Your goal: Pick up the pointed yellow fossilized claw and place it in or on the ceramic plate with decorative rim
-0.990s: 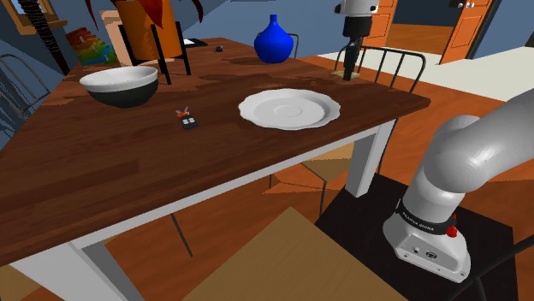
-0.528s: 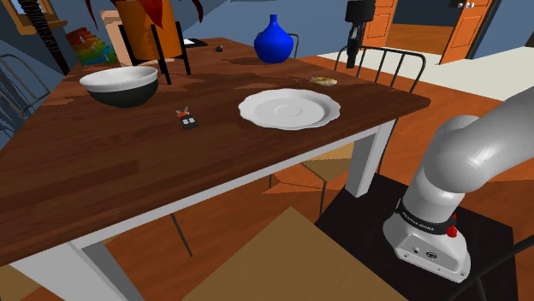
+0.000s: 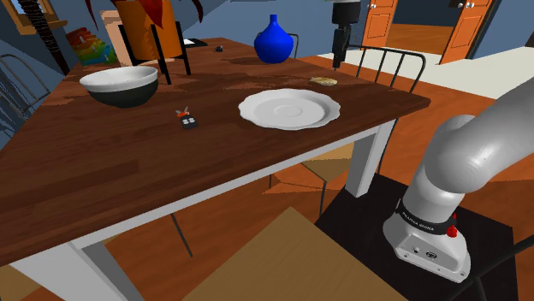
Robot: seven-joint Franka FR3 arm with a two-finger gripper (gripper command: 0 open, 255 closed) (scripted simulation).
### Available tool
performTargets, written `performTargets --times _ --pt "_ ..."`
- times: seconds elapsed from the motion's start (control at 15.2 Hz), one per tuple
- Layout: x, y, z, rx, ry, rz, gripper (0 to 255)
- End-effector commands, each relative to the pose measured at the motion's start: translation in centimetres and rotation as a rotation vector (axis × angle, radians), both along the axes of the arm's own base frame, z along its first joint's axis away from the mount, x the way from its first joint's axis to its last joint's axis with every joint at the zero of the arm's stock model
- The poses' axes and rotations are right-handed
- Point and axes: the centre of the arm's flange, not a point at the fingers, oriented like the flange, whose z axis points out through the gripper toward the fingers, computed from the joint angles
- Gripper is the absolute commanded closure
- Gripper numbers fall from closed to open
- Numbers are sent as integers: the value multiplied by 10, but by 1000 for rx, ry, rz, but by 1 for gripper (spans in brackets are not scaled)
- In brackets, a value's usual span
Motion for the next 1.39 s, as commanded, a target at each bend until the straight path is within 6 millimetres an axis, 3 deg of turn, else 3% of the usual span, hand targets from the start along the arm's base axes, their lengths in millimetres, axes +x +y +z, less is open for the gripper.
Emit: performTargets --times 0.0,0.13,0.66,1.19,1.25,1.32 --pt "23 13 -9 -7 3 -5 0" --pt "45 25 -19 -15 7 -9 0" --pt "46 25 -60 -15 7 -10 0" --pt "46 25 -60 -15 7 -10 0" --pt "46 25 -60 -15 7 -10 255" --pt "46 25 -60 -15 7 -10 255"
